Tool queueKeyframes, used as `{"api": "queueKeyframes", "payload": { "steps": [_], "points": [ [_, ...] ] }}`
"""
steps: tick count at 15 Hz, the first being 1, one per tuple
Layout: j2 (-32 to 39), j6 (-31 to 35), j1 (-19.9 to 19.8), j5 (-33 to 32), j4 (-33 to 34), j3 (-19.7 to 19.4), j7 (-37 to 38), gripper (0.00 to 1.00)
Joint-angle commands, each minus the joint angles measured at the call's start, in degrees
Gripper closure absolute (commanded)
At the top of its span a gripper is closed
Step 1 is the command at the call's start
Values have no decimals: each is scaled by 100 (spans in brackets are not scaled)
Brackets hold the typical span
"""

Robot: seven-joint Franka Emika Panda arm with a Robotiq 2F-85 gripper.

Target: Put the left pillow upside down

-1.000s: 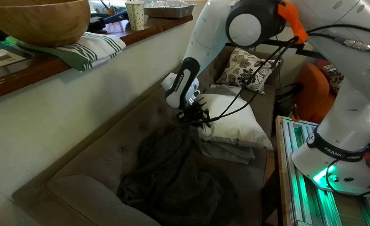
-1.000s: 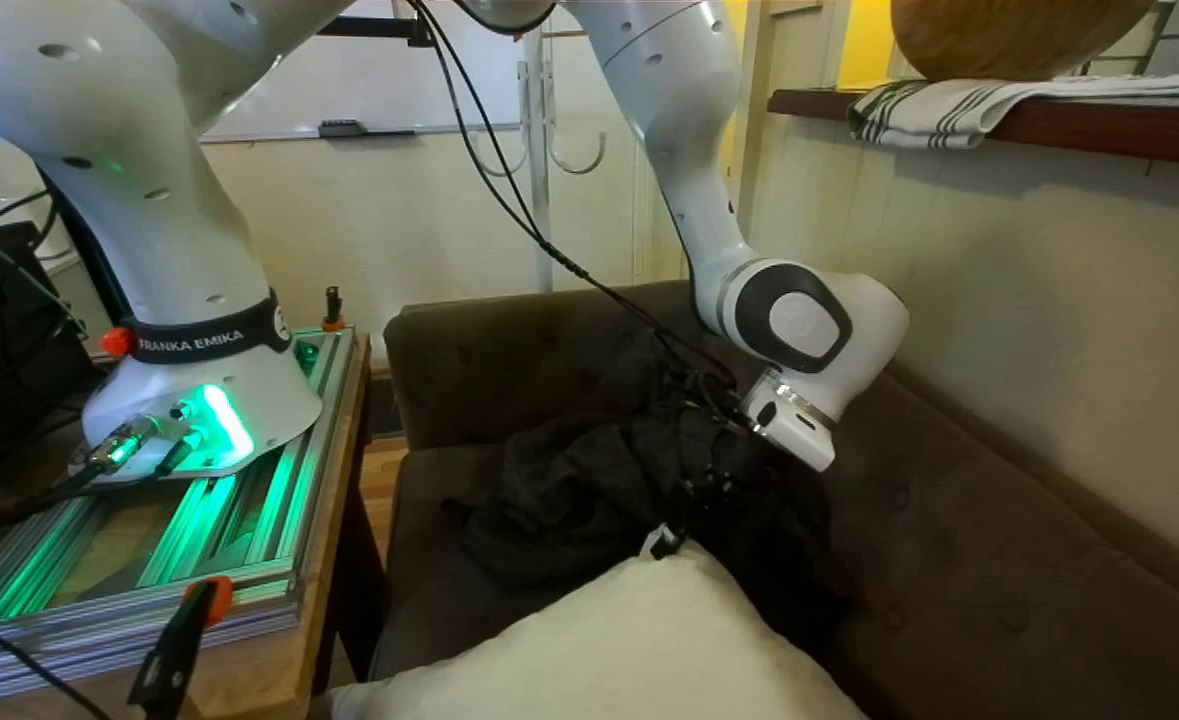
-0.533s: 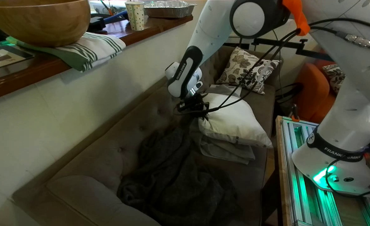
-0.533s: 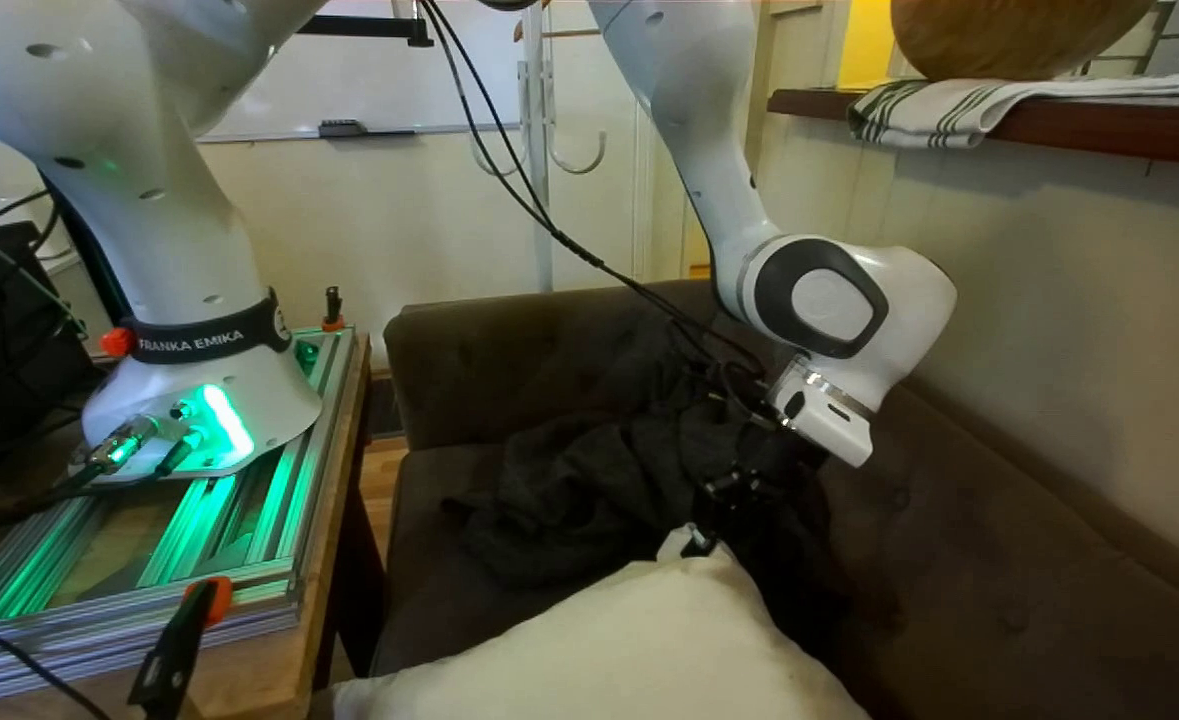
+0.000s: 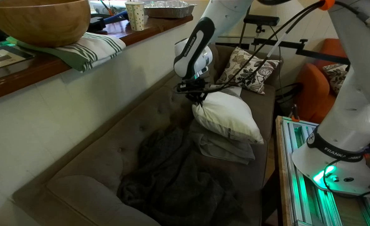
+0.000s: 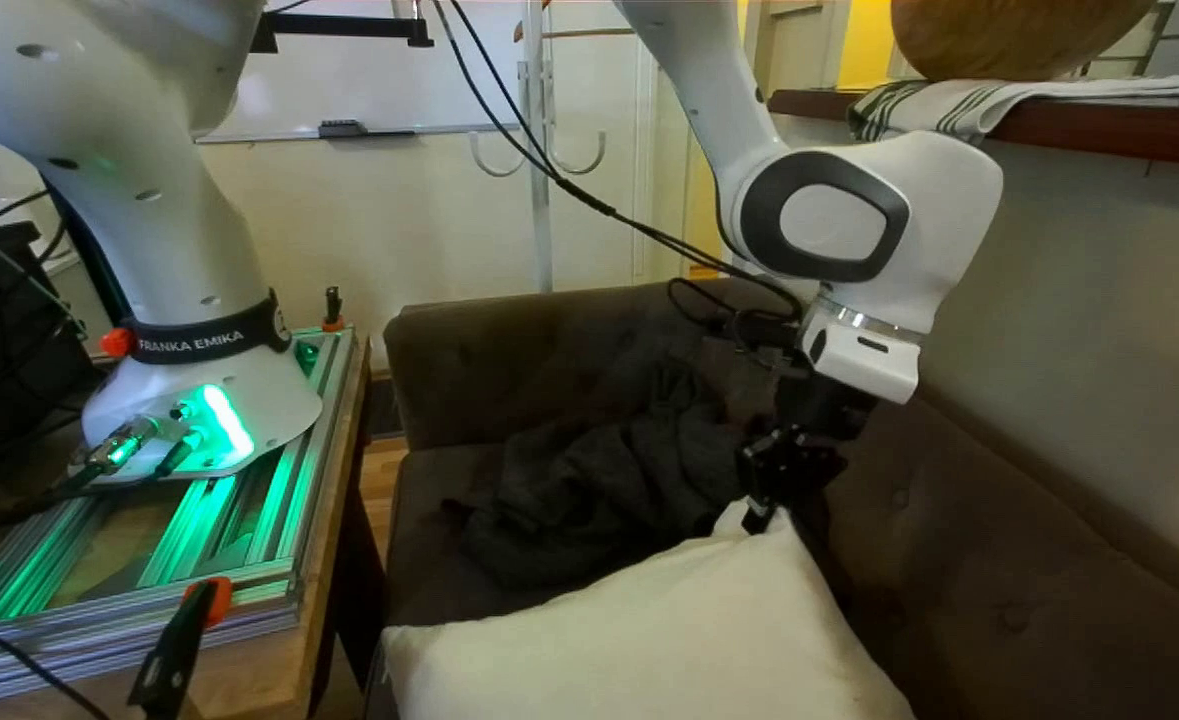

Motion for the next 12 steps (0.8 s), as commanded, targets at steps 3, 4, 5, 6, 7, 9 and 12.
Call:
{"api": "queueKeyframes", "payload": {
  "steps": [3,4,5,6,7,9,12],
  "points": [
    [-1914,1215,144,-127,-1492,-307,138,99],
    [-2178,1419,196,-245,-1666,-398,211,99],
    [-2419,1582,247,-383,-1784,-502,306,99],
    [-2663,1724,273,-490,-1893,-579,389,99],
    [-2887,1870,290,-621,-1987,-642,477,99],
    [-3313,2122,350,-1062,-2125,-794,752,99],
    [-3862,2376,267,-1923,-2149,-872,1316,99]
  ]
}}
